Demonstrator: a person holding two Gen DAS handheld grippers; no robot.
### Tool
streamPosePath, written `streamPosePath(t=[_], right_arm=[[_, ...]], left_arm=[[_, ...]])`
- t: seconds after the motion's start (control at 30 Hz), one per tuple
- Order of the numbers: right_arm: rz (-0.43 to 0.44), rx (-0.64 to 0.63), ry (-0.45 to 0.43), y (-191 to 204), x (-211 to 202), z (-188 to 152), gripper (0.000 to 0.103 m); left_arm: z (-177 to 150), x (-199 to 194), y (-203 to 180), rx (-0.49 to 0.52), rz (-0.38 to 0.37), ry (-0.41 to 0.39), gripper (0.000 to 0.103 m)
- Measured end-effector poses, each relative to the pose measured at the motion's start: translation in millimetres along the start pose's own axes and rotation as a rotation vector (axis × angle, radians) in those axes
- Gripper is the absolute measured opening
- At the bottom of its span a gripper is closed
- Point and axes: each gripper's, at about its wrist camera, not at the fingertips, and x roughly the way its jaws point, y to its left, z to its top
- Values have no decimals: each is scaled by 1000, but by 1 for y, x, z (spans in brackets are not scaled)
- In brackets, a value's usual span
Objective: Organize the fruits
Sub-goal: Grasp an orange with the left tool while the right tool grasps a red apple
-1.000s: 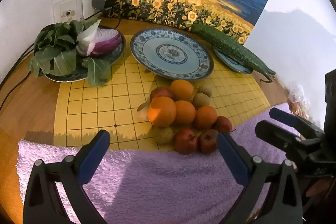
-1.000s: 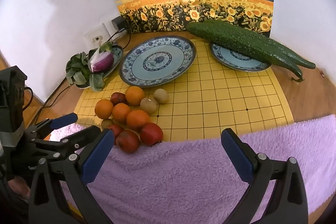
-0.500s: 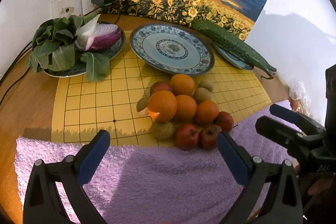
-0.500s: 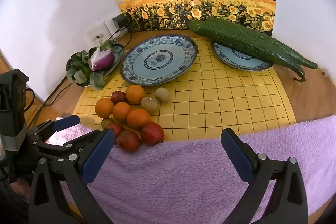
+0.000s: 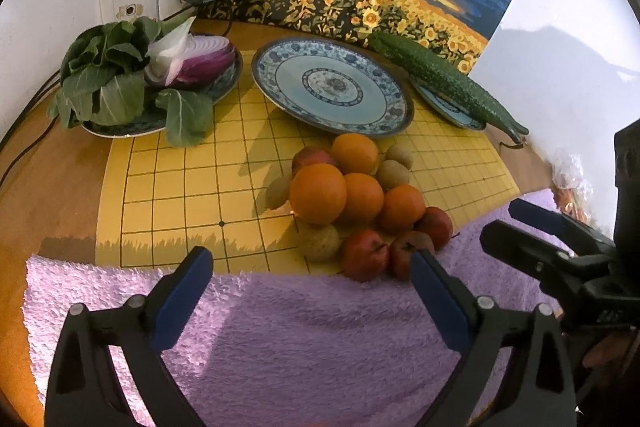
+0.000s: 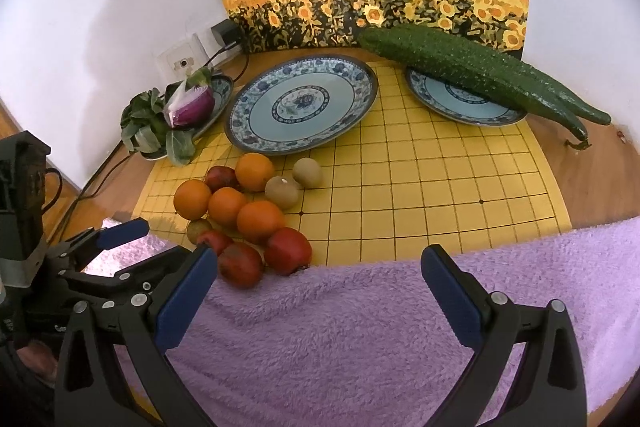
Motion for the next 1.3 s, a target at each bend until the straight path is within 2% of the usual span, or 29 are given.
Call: streamPosePath(t=[0.1, 0.3, 0.4, 0.5, 0.53, 0.6, 0.63, 0.77, 0.87, 1.3], right_arm=[[21, 2, 8, 0, 6, 1, 103], [75, 15, 30, 1, 17, 3, 103], [124, 82, 59, -6, 25, 4, 97], [142, 132, 110, -11, 35, 4, 83], [141, 138, 121, -12, 38, 4, 75], [137, 136, 126, -14, 39, 6, 64], [143, 141, 145, -15, 42, 7, 54], [153, 109, 157, -9, 46, 8, 39], [139, 60, 149, -1, 46, 8, 33], [120, 36, 103, -1, 29, 24, 32]], left_arm=[[0, 2, 4, -6, -3, 6, 91], [10, 7, 8, -10, -28, 15, 66], [19, 6, 6, 9, -49, 5, 57], [26, 8, 5, 15, -67, 4, 46], [28, 10, 5, 15, -70, 10, 40], [30, 14, 6, 4, -66, 15, 36], [31, 14, 7, -2, -79, 13, 33], [33, 14, 10, -20, -111, 15, 32], [35, 11, 11, -29, -120, 6, 32], [48, -7, 11, -39, -149, -40, 32]])
